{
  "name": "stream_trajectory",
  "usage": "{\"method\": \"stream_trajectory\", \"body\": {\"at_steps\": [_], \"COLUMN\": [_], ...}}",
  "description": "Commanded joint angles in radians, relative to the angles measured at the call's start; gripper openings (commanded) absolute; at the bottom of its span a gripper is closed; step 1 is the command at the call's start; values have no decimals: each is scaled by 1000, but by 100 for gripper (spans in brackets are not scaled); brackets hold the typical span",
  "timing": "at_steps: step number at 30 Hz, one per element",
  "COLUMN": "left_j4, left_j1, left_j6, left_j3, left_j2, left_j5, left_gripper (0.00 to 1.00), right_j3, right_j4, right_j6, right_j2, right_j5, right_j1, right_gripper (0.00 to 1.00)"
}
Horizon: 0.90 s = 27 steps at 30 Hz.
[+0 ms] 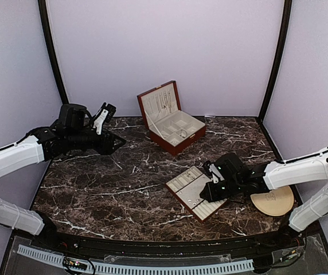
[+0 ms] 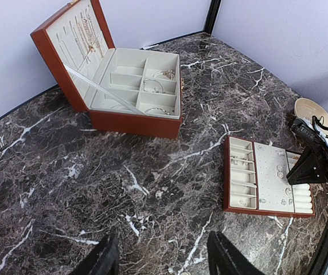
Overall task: Organize the mixed jewelry
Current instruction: Adjust the earring on the earring holder.
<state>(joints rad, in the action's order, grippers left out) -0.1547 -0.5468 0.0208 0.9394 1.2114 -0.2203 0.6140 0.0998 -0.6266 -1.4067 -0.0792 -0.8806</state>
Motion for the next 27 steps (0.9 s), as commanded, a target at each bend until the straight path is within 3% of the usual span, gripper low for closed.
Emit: {"method": "stream_trajectory", "body": {"at_steps": [1,19,27], "left_j4": [9,13,21], "left_j1": [7,7,5], "left_j6": [5,11,52], "left_j3": [-13,-19,-45], "left_j2": [-14,-14,-28], "left_j5": [-1,-3,-3], "left_gripper": [54,54,54], "right_j3": [6,46,81], "right_j4": [-19,29,70], "right_j6": [12,23,31], "right_j2": [-20,-21,45], "right_j5": [-4,35,75], "right_j1": [2,-24,-24], "right_gripper": [10,10,18]}}
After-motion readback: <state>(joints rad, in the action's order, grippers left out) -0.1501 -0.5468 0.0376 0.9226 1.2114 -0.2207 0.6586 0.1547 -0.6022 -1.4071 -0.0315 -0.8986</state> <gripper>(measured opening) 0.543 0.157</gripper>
